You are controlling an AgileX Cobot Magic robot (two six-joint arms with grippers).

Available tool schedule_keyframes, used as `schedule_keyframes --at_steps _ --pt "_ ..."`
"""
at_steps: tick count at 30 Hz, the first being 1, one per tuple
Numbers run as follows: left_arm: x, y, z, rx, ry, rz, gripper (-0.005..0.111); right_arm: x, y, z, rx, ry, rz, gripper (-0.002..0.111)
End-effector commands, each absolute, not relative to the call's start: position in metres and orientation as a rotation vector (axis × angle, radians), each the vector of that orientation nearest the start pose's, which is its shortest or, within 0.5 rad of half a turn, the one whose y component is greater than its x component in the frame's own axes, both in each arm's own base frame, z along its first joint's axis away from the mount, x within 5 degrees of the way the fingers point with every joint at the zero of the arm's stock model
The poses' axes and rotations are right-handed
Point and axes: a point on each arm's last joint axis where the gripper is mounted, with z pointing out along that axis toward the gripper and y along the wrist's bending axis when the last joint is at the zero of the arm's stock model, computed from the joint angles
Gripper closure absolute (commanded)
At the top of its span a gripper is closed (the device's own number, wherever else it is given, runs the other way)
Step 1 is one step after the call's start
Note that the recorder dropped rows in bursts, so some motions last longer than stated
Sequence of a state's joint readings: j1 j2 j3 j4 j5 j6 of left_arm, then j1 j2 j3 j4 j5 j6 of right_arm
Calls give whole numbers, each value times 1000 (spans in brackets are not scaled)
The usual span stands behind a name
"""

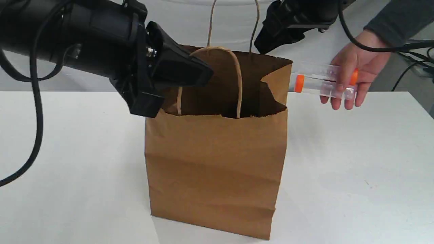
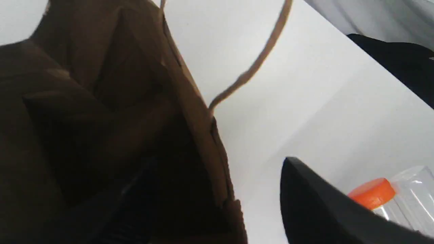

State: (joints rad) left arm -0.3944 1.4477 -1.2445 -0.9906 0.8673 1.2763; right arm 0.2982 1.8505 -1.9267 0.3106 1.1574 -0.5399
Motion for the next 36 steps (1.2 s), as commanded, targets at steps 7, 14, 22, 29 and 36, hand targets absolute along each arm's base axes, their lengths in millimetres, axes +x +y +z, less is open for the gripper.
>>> schedule_keyframes --at_steps 7,14,22,29,36 --pt "260 -174 362 1242 1749 -734 107 395 149 353 -965 2369 318 55" --pt "260 -174 362 1242 1749 -734 107 404 151 340 -957 2386 320 65" --pt "260 -174 362 1244 1750 -732 107 410 152 336 -882 2396 329 108" --pt "260 -174 362 1245 1747 -730 107 406 156 338 -785 2433 508 108" --pt "247 -171 383 1264 1685 -748 107 416 134 340 -578 2442 787 108"
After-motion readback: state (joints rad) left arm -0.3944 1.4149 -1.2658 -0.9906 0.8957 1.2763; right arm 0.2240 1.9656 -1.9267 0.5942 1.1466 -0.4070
